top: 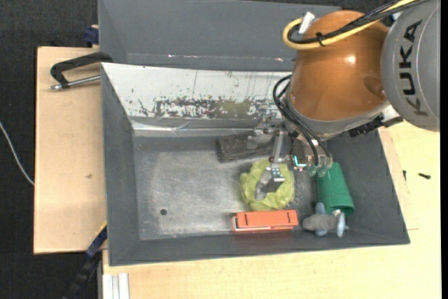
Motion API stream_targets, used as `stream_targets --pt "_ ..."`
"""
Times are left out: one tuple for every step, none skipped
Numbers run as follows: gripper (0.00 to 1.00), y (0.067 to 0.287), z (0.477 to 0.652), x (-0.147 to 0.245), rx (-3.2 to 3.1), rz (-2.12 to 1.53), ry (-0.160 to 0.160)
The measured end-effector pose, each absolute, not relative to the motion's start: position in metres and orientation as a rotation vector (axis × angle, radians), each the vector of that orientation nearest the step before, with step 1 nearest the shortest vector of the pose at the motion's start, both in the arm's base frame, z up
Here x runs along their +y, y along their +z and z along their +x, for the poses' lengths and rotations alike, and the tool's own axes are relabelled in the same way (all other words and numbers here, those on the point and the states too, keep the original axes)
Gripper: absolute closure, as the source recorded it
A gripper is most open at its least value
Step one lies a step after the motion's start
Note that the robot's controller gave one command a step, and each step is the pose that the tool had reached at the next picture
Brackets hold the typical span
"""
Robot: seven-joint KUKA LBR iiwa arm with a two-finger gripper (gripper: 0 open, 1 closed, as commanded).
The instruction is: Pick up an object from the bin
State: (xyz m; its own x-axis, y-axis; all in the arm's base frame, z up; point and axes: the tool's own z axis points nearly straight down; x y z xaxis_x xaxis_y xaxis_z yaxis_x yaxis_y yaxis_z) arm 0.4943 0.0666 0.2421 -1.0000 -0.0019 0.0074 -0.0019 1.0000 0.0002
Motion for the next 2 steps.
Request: stream_targets --pt "0.00 0.245 0.495 0.066 -3.141 0.000 -0.002" --pt "0.00 0.180 0.534 0.038 -3.148 0.020 -0.002"
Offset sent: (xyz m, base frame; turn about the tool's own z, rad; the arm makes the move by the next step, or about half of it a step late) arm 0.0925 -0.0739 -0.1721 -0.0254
